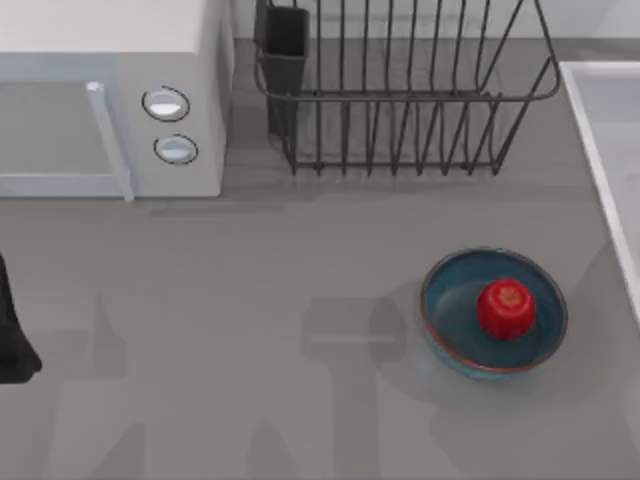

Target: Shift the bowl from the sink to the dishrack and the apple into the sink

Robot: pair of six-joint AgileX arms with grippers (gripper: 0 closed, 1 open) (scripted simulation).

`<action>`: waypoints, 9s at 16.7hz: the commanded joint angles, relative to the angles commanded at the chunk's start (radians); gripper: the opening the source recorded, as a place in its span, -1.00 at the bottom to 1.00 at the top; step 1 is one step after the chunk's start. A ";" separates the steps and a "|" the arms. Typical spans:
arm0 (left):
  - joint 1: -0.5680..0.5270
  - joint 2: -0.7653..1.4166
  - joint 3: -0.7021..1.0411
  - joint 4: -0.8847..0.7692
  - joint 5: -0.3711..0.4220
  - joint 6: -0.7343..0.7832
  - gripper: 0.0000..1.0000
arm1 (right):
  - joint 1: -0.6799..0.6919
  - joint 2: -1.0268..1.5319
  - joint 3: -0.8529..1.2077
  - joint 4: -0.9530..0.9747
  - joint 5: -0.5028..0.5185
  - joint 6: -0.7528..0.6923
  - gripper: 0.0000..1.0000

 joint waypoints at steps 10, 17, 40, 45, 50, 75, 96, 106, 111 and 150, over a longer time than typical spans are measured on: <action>0.000 0.000 0.000 0.000 0.000 0.000 1.00 | -0.258 -0.788 -0.369 -0.393 -0.028 -0.273 -1.00; 0.000 0.000 0.000 0.000 0.000 0.000 1.00 | -0.370 -1.066 -0.521 -0.558 -0.041 -0.392 -1.00; 0.000 0.000 0.000 0.000 0.000 0.000 1.00 | 0.825 -0.928 -0.487 0.596 0.610 0.237 -1.00; 0.000 0.000 0.000 0.000 0.000 0.000 1.00 | 1.122 -0.918 -0.492 0.928 0.789 0.370 -1.00; 0.000 0.000 0.000 0.000 0.000 0.000 1.00 | 1.219 -0.924 -0.496 1.038 0.855 0.414 -1.00; 0.000 0.000 0.000 0.000 0.000 0.000 1.00 | 1.056 -0.545 -0.817 1.744 0.698 0.409 -1.00; 0.000 0.000 0.000 0.000 0.000 0.000 1.00 | 1.056 -0.545 -0.817 1.744 0.698 0.409 1.00; 0.000 0.000 0.000 0.000 0.000 0.000 1.00 | 1.002 -0.868 -1.062 1.608 0.511 0.394 1.00; 0.000 0.000 0.000 0.000 0.000 0.000 1.00 | 0.855 -1.275 -1.329 1.479 0.413 0.396 1.00; 0.000 0.000 0.000 0.000 0.000 0.000 1.00 | 0.424 -2.590 -2.150 1.044 0.032 0.391 1.00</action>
